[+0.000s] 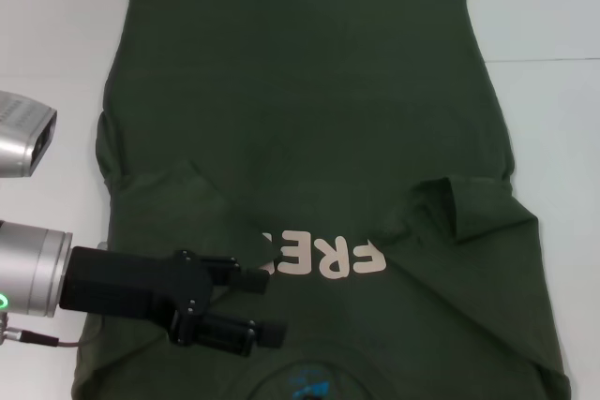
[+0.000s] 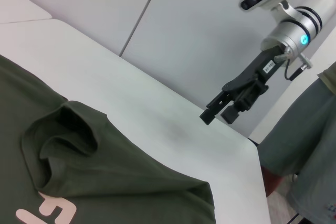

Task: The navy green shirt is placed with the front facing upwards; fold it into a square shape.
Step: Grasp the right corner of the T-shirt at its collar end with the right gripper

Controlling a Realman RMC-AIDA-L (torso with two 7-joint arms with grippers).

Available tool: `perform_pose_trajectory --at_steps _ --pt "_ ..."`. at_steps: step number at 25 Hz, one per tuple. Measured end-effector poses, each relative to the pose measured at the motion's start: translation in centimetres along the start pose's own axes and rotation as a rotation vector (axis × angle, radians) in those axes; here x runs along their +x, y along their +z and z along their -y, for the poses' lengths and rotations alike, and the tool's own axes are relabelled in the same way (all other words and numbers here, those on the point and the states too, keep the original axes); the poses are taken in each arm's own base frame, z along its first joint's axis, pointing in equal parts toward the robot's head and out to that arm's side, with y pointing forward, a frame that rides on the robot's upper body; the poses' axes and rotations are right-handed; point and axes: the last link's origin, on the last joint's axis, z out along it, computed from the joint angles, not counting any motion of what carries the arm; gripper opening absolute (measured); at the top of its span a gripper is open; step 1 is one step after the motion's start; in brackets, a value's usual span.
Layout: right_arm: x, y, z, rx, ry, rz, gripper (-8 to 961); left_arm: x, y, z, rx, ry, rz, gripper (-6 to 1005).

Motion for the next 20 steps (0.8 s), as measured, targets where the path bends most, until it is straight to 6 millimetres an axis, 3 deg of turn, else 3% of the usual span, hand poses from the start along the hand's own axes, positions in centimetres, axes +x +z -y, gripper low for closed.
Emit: perform_pose_trajectory --at_steps 11,20 --pt "-1.6 2.9 -1.6 0.087 -0.016 -0.201 814 -0.3 0.0 -0.1 -0.003 -0.013 -0.002 887" --pt "-2.3 5.0 -2.4 0.087 -0.030 -0.269 821 -0.5 0.4 0.0 -0.003 -0.018 -0.008 882"
